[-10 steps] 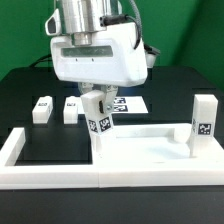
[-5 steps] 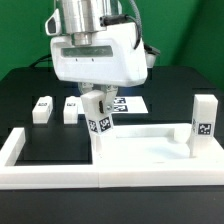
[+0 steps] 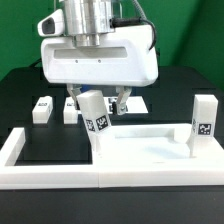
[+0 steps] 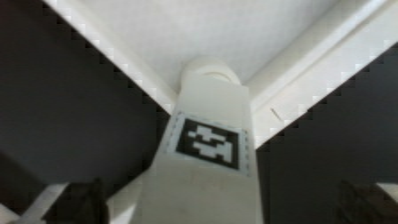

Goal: Assemble desk

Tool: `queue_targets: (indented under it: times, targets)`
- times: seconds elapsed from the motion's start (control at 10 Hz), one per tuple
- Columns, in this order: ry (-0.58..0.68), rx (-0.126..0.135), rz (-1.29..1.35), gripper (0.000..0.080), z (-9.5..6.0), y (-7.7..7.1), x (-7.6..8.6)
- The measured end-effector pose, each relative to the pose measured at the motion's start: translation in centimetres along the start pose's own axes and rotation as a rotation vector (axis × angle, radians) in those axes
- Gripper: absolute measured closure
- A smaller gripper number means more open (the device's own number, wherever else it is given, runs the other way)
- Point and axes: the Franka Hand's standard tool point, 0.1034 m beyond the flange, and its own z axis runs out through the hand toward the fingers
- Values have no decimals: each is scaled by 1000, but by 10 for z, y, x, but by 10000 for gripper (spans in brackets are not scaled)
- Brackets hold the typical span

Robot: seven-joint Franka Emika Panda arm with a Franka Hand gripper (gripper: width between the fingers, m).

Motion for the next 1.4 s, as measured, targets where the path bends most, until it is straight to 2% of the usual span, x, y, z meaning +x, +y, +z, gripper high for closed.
queue_targets:
  times: [0.4,0.6,0.8,1.0,1.3,1.4]
  targets:
    - [-1,1,-320,150,-2,2,1]
    - [-15,4,-539,150,-7,13,4]
    - [-58,6,-600,150,-5,21,0]
    - [-73,-1,-731,150,-6,18,-1]
    - [-73,1,-688,173,-5,18,-1]
    - [-73,-2,-609,345,-5,18,-1]
